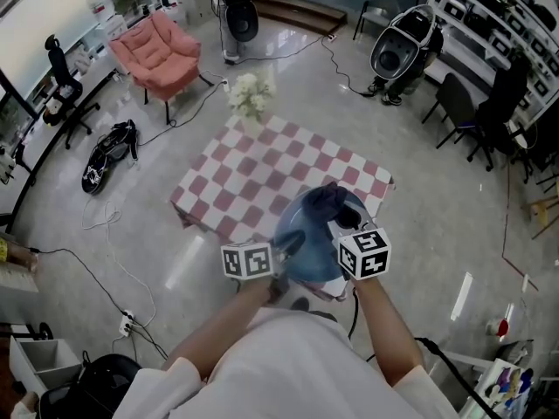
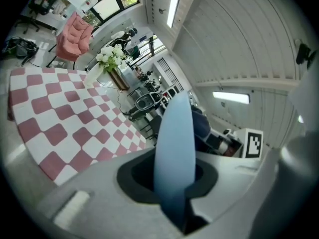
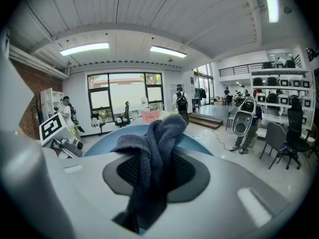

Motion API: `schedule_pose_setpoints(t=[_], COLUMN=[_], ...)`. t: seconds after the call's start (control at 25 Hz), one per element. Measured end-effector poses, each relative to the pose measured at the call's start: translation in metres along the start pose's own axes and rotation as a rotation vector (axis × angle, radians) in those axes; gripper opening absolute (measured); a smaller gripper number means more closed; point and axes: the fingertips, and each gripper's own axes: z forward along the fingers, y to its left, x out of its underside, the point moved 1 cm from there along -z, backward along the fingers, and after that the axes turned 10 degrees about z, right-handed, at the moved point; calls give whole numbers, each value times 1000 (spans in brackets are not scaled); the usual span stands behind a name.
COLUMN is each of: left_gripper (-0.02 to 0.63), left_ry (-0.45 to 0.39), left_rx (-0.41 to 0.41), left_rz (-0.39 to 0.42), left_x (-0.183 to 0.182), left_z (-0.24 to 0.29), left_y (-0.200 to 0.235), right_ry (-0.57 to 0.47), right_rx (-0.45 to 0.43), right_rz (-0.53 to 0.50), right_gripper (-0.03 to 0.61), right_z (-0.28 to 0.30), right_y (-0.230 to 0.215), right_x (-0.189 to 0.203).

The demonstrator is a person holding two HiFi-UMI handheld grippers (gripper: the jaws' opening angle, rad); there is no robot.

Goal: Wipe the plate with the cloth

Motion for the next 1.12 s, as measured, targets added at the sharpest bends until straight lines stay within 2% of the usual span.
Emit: schedule_pose_setpoints(t=[0.56, 0.88, 1.12], left_gripper=[61, 61, 60], left_ry=[64, 108, 90], left_rx=[49, 25, 2], left_rz=[111, 241, 302], left_x=[4, 2, -2], left_z=[20, 35, 46], left_y=[-23, -31, -31], right_ry=[-17, 33, 47], right_rx=[-311, -446, -538], right_rz=[39, 13, -4], right_gripper=[112, 112, 112], right_z=[-9, -22, -39], right_y=[39, 41, 40], right_x=[-3, 3, 1])
